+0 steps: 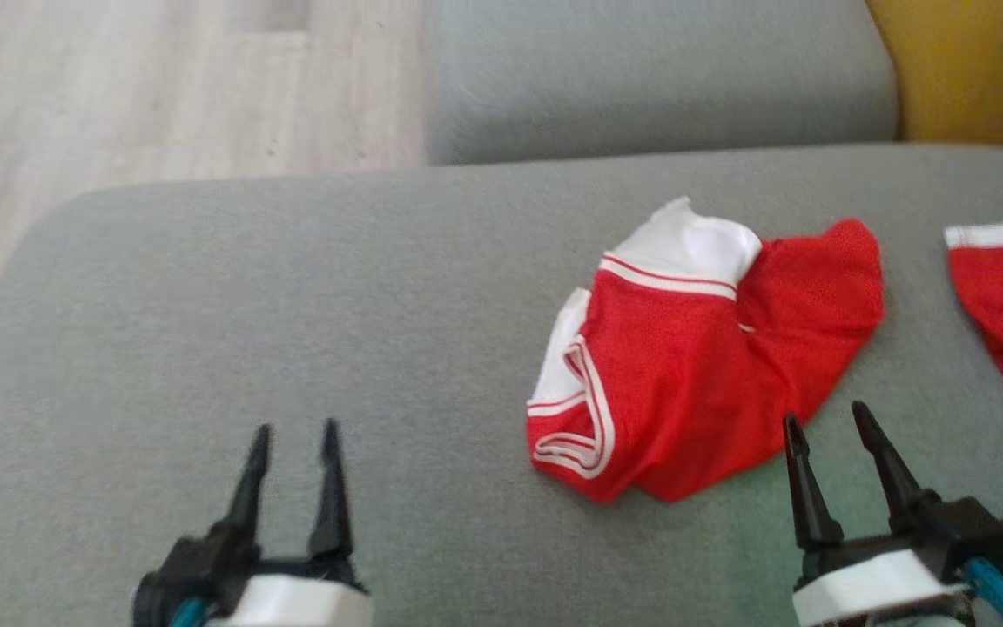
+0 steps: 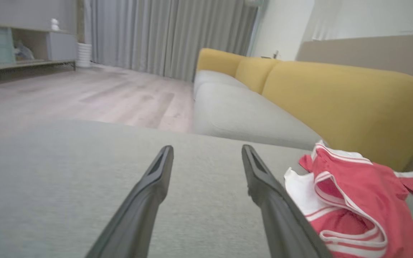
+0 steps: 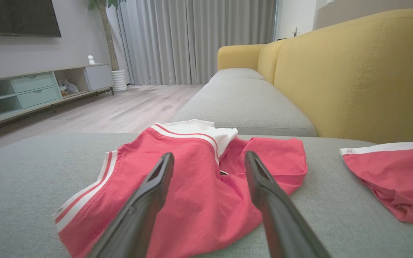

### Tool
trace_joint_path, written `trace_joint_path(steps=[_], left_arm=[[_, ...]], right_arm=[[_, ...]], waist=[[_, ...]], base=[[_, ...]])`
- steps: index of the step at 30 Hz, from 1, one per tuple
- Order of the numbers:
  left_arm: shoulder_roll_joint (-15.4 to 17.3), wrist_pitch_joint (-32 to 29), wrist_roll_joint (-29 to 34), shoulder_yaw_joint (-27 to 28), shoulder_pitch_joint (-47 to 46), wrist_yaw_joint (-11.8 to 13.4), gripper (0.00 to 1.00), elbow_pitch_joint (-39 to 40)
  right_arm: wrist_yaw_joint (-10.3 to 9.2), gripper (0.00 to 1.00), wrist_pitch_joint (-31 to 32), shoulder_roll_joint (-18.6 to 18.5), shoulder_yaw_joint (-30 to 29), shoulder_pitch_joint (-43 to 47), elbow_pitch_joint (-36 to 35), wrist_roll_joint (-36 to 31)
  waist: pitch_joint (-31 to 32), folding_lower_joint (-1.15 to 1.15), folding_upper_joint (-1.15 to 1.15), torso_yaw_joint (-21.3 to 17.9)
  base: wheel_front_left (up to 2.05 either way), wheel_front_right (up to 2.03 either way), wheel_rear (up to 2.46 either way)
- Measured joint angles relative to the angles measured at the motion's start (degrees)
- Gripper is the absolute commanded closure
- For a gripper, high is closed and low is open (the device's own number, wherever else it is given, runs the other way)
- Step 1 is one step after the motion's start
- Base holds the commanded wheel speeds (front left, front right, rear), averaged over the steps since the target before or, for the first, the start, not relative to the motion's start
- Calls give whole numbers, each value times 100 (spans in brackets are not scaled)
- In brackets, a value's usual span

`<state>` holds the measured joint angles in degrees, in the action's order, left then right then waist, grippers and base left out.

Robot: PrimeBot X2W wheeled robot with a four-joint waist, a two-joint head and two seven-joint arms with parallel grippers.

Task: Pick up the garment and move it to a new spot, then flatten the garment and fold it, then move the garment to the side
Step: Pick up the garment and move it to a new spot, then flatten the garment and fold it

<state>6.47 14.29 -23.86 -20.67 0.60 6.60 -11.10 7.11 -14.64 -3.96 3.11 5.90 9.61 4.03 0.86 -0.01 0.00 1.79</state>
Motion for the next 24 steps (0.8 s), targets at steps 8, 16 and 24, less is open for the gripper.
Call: trace_joint_path(steps=[8,16,24], left_arm=[[-166,16,915,740,1154,-160,0,723],[-227,16,1323,826,1138,-314,0,682],[-261,16,1530,965,1131,-365,0,622]], right_arm=[[0,0,0,125,-146,398,-19,2],[0,0,0,137,-196,420,-32,1],[0,0,0,138,-118,423,-36,60]], waist=[[347,0,0,342],[374,0,0,291],[344,1,0,194]], base=[[0,0,0],[0,0,0],[0,0,0]])
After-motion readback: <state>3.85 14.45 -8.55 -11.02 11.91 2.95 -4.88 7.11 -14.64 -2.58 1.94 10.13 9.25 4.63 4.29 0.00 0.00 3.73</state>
